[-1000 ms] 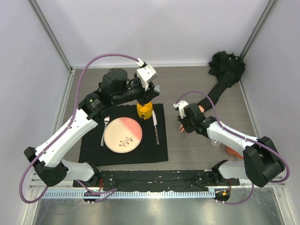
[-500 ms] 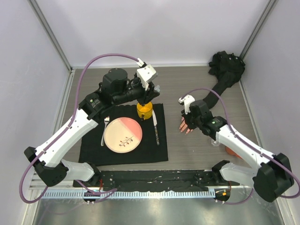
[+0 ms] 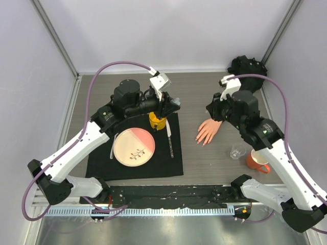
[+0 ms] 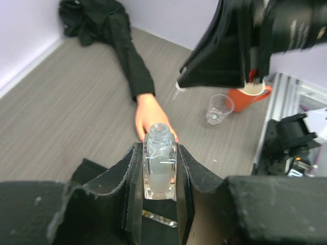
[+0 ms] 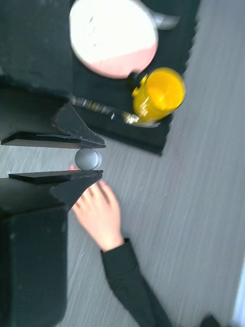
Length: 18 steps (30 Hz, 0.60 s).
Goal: Paint the nails
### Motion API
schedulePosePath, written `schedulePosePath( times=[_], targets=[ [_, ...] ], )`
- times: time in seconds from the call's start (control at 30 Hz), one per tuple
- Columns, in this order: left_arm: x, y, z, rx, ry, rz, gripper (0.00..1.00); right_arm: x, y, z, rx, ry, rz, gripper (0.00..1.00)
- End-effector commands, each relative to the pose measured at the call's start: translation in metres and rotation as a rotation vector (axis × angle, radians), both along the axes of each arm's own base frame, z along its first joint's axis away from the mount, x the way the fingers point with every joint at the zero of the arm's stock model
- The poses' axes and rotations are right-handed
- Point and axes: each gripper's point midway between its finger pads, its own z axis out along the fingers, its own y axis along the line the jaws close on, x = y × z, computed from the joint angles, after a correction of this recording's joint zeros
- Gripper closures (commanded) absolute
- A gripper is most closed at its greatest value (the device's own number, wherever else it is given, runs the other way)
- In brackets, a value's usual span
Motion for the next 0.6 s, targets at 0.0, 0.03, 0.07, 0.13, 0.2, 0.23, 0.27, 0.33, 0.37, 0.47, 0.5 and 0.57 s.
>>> schedulePosePath(
  times=[0.0,0.03,0.07,0.13,0.2,0.23,0.27,0.33,0.37,0.47,0.5,0.57],
  targets=[
    [-0.020,-0.005,0.046,-0.168,-0.048,-0.081,1.00,-0.013,0.013,0.059,0.203,-0.007,0.001,0.99],
    [-0.021,-0.006,0.048,-0.179,-0.049,-0.084,1.00,-0.014,0.015,0.067,0.222,-0.004,0.004,0.99],
    [-0.021,-0.005,0.050,-0.191,-0.039,-0.082,1.00,-0.017,0.015,0.086,0.256,-0.031,0.008,0.99],
    [-0.022,-0.005,0.053,-0.211,-0.043,-0.078,1.00,-0.023,0.014,0.100,0.307,-0.034,-0.003,0.99],
    [-0.024,-0.005,0.054,-0.221,-0.032,-0.080,1.00,-0.028,0.015,0.121,0.368,-0.052,-0.003,0.99],
    [-0.024,-0.005,0.054,-0.222,-0.033,-0.083,1.00,-0.030,0.016,0.128,0.388,-0.055,0.005,0.99],
    [-0.024,-0.006,0.054,-0.222,-0.030,-0.087,1.00,-0.033,0.020,0.140,0.415,-0.065,0.030,0.99],
    [-0.028,-0.008,0.055,-0.226,-0.031,-0.114,1.00,-0.039,0.027,0.151,0.459,-0.056,0.066,0.99],
    [-0.028,-0.010,0.054,-0.224,-0.028,-0.120,1.00,-0.039,0.029,0.163,0.477,-0.070,0.078,0.99],
    [-0.025,-0.013,0.050,-0.209,-0.009,-0.126,1.00,-0.046,0.037,0.183,0.504,-0.090,0.141,0.99],
    [-0.026,-0.014,0.053,-0.209,-0.014,-0.135,1.00,-0.046,0.040,0.186,0.506,-0.087,0.158,0.99],
    [-0.027,-0.018,0.050,-0.201,-0.007,-0.155,1.00,-0.050,0.042,0.197,0.520,-0.097,0.181,0.99]
  ],
)
